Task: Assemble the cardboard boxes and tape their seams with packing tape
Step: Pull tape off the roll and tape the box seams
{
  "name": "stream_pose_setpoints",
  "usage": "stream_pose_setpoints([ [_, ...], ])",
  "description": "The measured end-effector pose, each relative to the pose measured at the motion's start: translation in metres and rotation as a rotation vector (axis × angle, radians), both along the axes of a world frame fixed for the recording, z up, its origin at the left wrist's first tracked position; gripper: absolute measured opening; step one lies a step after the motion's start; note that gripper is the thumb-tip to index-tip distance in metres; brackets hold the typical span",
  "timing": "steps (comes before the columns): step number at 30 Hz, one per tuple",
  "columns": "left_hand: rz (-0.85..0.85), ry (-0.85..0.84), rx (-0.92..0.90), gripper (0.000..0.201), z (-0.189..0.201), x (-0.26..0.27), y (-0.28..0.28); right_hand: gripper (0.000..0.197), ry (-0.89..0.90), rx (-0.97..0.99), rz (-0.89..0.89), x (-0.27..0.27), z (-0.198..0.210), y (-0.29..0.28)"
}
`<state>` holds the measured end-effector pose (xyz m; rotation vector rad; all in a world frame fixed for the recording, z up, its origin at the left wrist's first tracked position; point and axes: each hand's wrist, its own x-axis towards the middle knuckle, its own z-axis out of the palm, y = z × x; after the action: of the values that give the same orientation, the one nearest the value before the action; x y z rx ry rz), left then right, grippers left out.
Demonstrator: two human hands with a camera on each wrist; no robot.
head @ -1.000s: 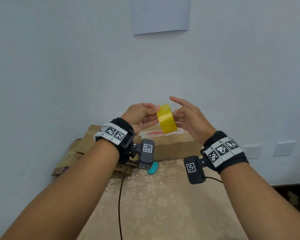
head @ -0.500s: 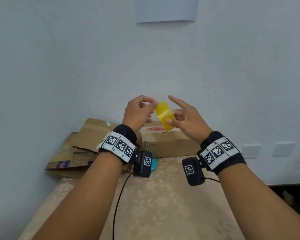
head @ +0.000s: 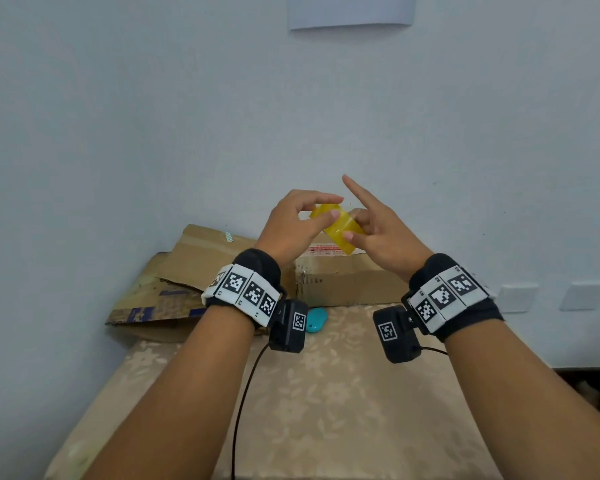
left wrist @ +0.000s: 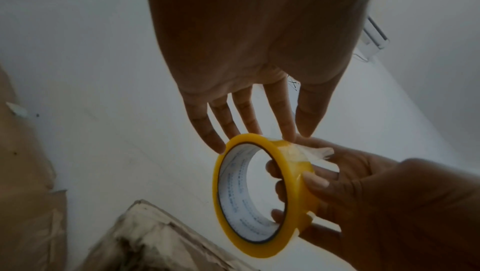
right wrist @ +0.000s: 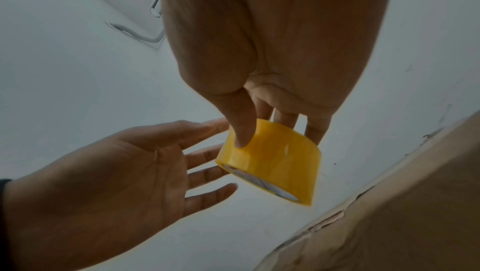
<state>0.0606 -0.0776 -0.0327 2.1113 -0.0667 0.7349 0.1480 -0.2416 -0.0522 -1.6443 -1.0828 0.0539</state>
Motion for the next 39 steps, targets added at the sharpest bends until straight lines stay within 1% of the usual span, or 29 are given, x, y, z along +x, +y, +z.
stream_pose_setpoints([
  [4,0.028,-0.018,0.087,0.019,0.002,0.000,-0.002,0.085,-0.049,-0.037,0.011,-0.002,0.003,0.000],
  [8,0.035,-0.021,0.112,0.016,0.000,0.003,-0.006,0.087,-0.074,-0.079,0.003,-0.002,0.007,-0.002],
  [13,0.047,-0.053,0.067,0.011,-0.004,0.007,-0.005,0.088,-0.069,-0.106,0.021,-0.001,0.008,-0.007],
  [20,0.104,-0.178,-0.013,0.007,-0.010,0.012,-0.006,0.089,-0.043,-0.093,0.020,0.001,0.005,-0.003],
  [25,0.114,-0.293,0.022,0.007,-0.012,0.014,-0.003,0.089,-0.015,-0.108,0.013,-0.001,0.008,-0.002],
  [29,0.148,-0.359,0.127,0.006,-0.015,0.015,-0.004,0.090,0.030,-0.102,-0.028,0.001,0.010,-0.002],
  [32,0.174,-0.341,0.170,0.004,-0.015,0.016,-0.005,0.088,0.021,-0.090,-0.060,0.001,0.011,-0.004],
  [35,0.214,-0.265,0.217,0.005,-0.014,0.014,-0.008,0.085,-0.003,-0.101,-0.086,0.000,0.013,-0.004],
  [37,0.217,-0.223,0.193,0.007,-0.014,0.013,-0.009,0.081,-0.006,-0.123,-0.120,0.001,0.013,-0.003],
  [39,0.208,-0.197,0.132,0.009,-0.014,0.012,-0.009,0.075,-0.002,-0.133,-0.147,0.002,0.013,-0.004],
])
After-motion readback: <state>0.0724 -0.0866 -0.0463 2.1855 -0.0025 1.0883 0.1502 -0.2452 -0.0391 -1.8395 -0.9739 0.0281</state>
